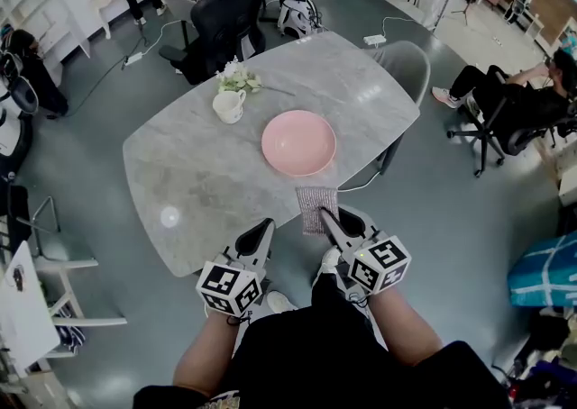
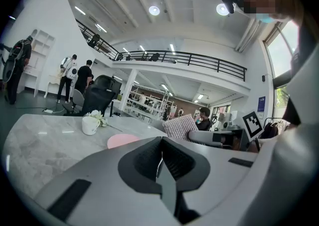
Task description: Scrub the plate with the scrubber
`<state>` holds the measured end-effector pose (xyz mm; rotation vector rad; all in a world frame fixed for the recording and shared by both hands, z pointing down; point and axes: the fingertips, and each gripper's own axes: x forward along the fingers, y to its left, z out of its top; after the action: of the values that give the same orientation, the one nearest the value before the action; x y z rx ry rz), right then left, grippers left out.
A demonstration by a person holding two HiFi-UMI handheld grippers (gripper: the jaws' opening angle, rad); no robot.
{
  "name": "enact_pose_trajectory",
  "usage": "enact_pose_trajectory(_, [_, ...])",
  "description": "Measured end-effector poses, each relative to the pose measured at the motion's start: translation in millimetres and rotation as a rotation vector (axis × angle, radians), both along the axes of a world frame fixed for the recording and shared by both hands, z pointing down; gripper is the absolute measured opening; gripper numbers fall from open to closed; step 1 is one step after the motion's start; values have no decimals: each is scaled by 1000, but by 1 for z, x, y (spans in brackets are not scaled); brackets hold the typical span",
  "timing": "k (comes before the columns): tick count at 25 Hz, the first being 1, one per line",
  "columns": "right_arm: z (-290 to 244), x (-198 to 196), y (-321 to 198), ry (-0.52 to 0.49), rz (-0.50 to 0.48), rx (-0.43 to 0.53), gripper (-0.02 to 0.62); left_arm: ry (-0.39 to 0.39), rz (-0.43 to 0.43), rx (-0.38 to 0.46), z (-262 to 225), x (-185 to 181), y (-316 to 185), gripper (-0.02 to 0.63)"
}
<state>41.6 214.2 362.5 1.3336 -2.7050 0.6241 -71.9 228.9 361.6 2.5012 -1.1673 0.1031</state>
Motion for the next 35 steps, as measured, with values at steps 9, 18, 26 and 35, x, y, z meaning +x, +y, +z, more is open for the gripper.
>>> enact_pose_trajectory(9, [-8,5,-22,-2,-23,19,74,-2,-26,-12,1,4,-15,17])
enact_pose_trajectory(18, [-3,28,-65,-16,-64,0,74,-21,-82,-35,5,23,-51,17])
enact_pose_trajectory(26, [10,45,-119,-10,-142,-30,74,-9,-168,-67,16,39,-95,18])
enact_pose_trajectory(35, [31,59,-172,-16,-233,-72,74,-35,-273,-82,27,52,-135,17])
